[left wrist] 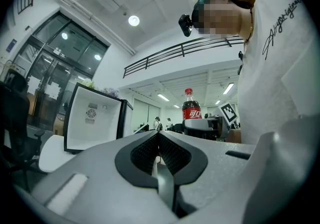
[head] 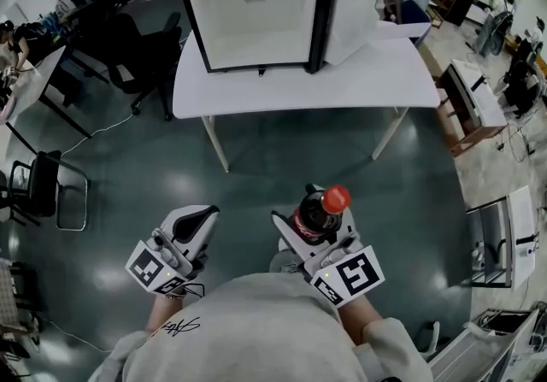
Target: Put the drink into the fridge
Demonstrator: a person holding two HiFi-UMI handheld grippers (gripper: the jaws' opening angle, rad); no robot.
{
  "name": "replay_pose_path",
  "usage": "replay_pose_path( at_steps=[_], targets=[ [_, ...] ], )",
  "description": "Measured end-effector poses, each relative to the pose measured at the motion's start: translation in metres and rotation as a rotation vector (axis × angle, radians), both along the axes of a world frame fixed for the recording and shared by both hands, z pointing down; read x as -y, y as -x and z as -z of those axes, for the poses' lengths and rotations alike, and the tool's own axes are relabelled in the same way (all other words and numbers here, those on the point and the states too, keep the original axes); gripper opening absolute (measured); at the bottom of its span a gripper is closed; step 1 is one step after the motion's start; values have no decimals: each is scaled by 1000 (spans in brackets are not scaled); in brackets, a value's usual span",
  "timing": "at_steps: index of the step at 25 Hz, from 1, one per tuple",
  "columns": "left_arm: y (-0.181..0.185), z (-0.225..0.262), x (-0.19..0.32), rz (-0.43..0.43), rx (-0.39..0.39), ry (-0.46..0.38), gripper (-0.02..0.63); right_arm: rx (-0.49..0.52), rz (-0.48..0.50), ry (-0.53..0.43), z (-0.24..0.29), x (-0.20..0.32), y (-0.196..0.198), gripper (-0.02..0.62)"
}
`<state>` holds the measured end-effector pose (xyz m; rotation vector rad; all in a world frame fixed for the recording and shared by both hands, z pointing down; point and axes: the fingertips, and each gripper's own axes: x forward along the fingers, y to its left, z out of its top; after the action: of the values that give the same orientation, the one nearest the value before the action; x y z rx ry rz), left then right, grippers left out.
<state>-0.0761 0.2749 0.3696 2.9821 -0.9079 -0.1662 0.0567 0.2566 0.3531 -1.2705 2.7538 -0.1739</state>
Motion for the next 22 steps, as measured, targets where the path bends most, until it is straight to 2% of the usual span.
replay_pose_path(
  at_steps=[12,22],
  targets=[
    [-22,7,76,38,-9,-12,3,-1,45,-9,6,77,-20,314],
    [-43,7,116,66,-5,-7,5,0,92,-1,5,119,-37,314]
  ],
)
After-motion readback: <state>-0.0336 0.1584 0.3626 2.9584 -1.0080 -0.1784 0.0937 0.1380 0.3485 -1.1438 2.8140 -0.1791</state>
